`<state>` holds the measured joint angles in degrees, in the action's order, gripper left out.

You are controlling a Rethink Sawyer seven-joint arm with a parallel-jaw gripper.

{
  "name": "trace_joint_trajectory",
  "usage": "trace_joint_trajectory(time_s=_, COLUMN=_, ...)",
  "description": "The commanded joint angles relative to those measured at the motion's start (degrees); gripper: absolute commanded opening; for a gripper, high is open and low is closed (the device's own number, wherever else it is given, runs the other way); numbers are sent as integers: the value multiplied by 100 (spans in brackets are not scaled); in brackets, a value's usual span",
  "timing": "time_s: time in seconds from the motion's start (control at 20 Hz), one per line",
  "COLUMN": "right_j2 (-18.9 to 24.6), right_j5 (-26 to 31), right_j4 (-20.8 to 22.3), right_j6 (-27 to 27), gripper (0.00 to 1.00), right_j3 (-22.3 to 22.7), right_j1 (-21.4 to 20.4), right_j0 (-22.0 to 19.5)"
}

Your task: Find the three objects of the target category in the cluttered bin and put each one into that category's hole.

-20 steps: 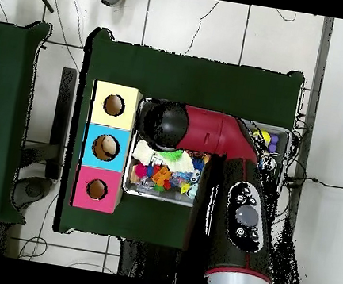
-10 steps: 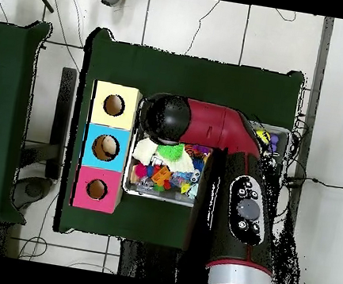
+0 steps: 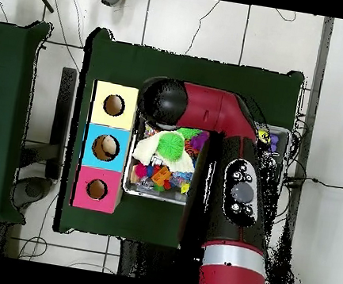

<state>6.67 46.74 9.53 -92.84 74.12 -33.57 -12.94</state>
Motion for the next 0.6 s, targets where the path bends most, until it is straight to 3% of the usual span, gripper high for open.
trace_joint_trajectory(time_s=0.05, right_j2=166, right_j5=1080, right_j4=-22, right_j6=-625, gripper=100, right_j3=-1290, right_j1=914, right_j0=262)
trace_joint_trajectory(time_s=0.35, right_j2=350, right_j5=1740, right_j4=-106, right_j6=-630, gripper=100, right_j3=-2957, right_j1=1814, right_j0=501)
trace_joint_trajectory(time_s=0.6, right_j2=678, right_j5=1738, right_j4=-225, right_j6=-421, gripper=100, right_j3=-3992, right_j1=2517, right_j0=490)
